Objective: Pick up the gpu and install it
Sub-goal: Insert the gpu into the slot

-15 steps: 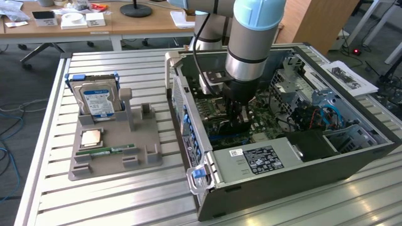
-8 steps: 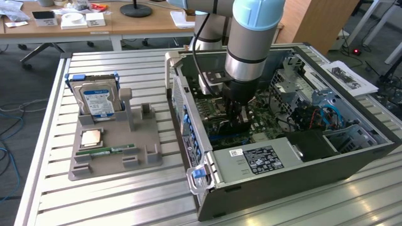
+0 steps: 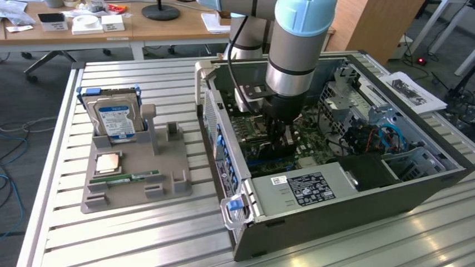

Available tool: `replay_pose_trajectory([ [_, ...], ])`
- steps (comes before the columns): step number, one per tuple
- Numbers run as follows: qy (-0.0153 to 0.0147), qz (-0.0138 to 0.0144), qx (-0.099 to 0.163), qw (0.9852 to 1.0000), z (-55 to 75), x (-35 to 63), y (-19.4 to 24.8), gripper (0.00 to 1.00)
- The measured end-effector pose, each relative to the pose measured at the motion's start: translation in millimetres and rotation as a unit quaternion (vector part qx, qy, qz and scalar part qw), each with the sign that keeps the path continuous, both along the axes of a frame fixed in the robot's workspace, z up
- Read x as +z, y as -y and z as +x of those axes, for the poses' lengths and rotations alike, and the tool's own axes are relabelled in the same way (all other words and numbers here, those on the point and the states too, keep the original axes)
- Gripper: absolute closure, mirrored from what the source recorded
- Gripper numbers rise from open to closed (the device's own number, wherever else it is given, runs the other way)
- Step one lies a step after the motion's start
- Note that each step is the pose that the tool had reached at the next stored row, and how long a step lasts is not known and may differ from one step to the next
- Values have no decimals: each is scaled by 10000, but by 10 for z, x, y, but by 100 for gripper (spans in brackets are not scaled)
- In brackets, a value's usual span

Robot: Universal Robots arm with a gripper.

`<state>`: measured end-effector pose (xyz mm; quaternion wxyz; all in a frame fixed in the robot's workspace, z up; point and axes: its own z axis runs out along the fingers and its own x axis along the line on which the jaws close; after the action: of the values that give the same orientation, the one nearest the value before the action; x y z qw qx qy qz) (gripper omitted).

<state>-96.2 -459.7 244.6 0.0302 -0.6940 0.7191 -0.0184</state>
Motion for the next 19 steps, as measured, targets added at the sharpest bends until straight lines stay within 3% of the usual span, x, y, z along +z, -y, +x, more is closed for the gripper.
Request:
replay_pose_trajectory([
  [19, 0, 1, 0, 10000, 0, -9, 0, 73],
])
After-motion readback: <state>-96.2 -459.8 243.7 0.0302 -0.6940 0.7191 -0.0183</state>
